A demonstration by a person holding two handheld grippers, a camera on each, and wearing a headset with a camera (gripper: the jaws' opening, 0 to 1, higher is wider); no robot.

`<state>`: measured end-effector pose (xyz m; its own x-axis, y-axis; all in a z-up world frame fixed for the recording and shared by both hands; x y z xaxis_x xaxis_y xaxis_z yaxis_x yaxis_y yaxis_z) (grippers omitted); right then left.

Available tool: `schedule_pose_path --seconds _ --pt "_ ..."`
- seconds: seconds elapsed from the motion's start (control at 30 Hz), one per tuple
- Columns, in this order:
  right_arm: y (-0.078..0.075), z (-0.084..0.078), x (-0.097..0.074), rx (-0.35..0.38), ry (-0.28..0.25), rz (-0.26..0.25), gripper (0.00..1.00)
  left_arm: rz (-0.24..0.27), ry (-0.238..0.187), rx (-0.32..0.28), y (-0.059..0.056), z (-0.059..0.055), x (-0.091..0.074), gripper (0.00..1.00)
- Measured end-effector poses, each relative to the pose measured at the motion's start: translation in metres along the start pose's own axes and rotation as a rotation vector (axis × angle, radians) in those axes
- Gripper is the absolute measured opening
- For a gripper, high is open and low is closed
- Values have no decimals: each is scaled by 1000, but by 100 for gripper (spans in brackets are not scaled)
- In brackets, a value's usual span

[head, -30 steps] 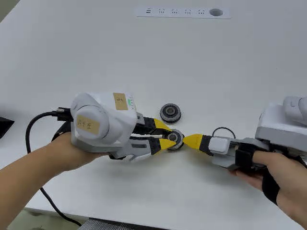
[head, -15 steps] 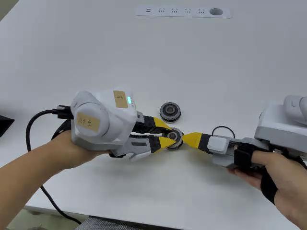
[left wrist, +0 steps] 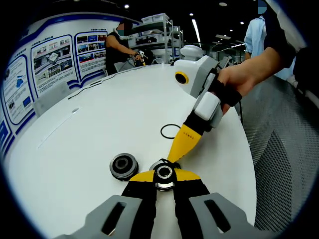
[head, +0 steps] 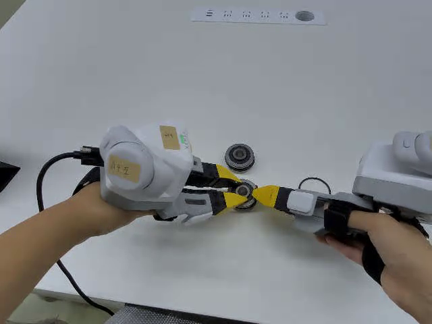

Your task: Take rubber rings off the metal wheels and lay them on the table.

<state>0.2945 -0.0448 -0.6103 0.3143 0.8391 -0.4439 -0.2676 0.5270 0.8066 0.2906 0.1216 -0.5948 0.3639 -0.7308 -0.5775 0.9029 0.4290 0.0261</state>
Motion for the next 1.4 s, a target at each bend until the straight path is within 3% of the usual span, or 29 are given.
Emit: schedule_pose_path --seconds 0.27,0.6,0.67,0.73,0.8,1.4 --pt "3 1 3 -54 7 -8 0 0 0 -2 1 0 0 12" --pt "8 3 4 -59 -1 29 0 2 0 -2 0 0 0 12" --pt "9 4 6 -77 15 16 0 2 0 -2 0 0 0 12" --pt "12 3 6 -68 17 50 0 3 0 -1 0 0 0 12" --pt "15 2 7 -91 24 38 0 3 0 0 0 0 0 12" --pt "10 7 -1 -41 -26 11 1 17 13 13 -1 2 0 13"
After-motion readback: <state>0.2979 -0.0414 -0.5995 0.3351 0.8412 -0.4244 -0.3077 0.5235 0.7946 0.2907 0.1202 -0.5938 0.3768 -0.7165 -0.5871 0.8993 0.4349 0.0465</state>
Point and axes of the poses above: the centre of the closed fingertips' face, and the gripper's own axes: x roughly forward along the fingers, y roughly to its left, z roughly out of its top, the point moved 10 cm from there along -x, roughly backward along the fingers, and after that the axes turned 1 degree about -z, right-handed, at the moved point
